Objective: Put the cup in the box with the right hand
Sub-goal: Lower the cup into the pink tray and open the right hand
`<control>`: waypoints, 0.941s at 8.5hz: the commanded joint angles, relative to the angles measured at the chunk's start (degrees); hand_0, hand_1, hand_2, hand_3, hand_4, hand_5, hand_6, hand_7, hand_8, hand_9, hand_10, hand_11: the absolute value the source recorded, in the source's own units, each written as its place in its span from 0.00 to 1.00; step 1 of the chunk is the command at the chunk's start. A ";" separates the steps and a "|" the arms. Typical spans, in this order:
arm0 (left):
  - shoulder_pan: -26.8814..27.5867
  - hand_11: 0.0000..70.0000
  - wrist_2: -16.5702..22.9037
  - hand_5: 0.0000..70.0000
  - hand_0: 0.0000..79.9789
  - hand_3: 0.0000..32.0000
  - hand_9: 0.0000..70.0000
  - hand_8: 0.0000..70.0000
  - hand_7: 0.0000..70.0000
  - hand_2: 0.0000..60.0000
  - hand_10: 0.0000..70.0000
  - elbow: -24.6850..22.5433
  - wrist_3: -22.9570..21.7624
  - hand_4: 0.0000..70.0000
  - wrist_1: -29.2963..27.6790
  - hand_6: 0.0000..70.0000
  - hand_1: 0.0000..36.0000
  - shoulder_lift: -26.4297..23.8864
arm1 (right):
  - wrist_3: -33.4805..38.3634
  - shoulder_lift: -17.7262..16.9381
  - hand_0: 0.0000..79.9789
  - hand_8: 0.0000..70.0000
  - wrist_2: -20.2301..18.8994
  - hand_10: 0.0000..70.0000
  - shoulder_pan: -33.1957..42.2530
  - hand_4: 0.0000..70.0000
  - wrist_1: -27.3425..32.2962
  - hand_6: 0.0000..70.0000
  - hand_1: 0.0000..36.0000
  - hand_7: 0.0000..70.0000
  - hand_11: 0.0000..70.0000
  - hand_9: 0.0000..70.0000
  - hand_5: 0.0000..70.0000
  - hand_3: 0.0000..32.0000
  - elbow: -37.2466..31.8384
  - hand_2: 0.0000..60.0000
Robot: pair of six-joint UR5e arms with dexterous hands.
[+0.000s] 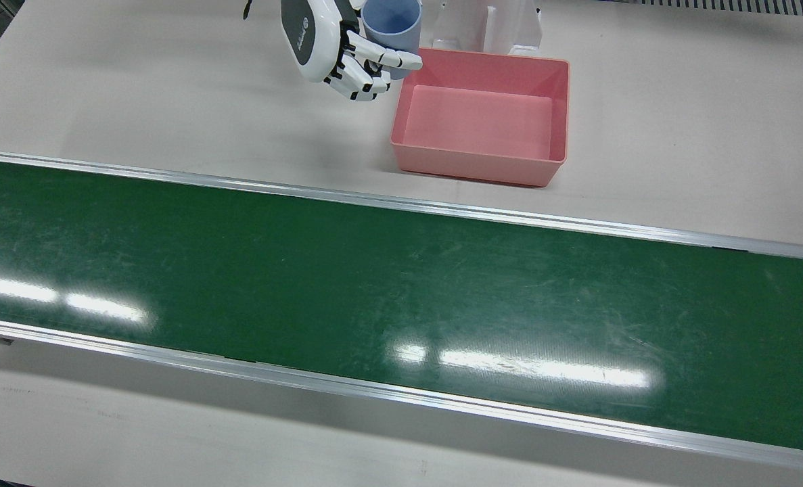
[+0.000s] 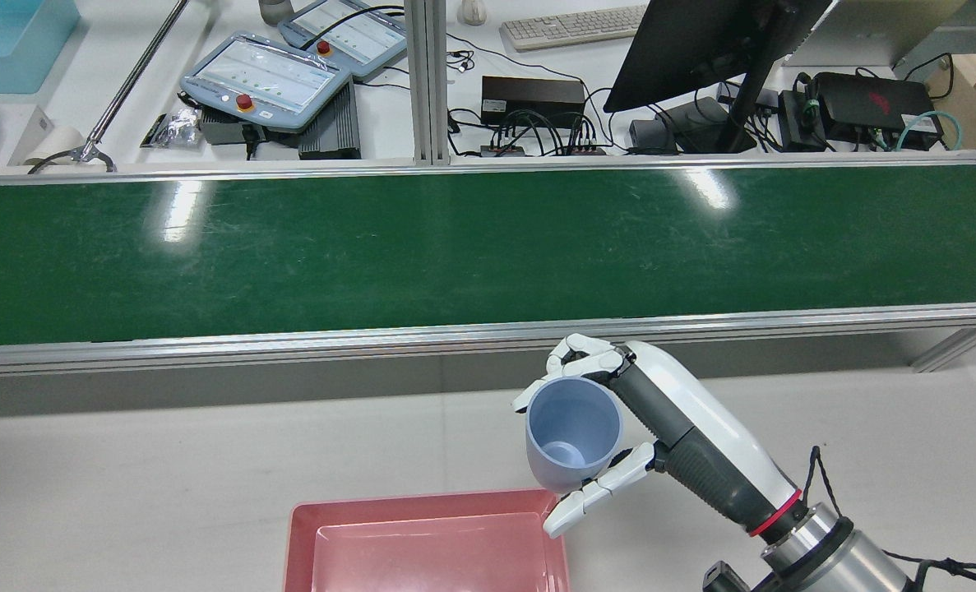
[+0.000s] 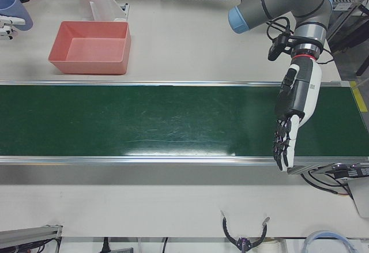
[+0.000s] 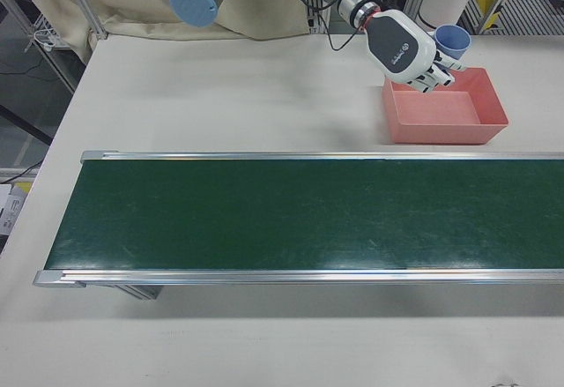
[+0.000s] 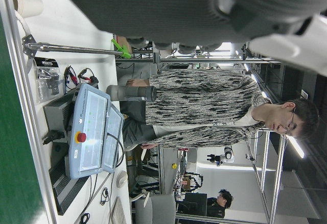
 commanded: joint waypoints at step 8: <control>0.06 0.00 0.00 0.00 0.00 0.00 0.00 0.00 0.00 0.00 0.00 0.06 0.03 0.00 -0.05 0.00 0.00 0.00 | 2.80 -0.25 0.63 0.13 0.59 0.01 -4.19 0.29 10.92 0.06 0.36 0.16 0.04 0.22 0.07 0.00 -5.84 0.06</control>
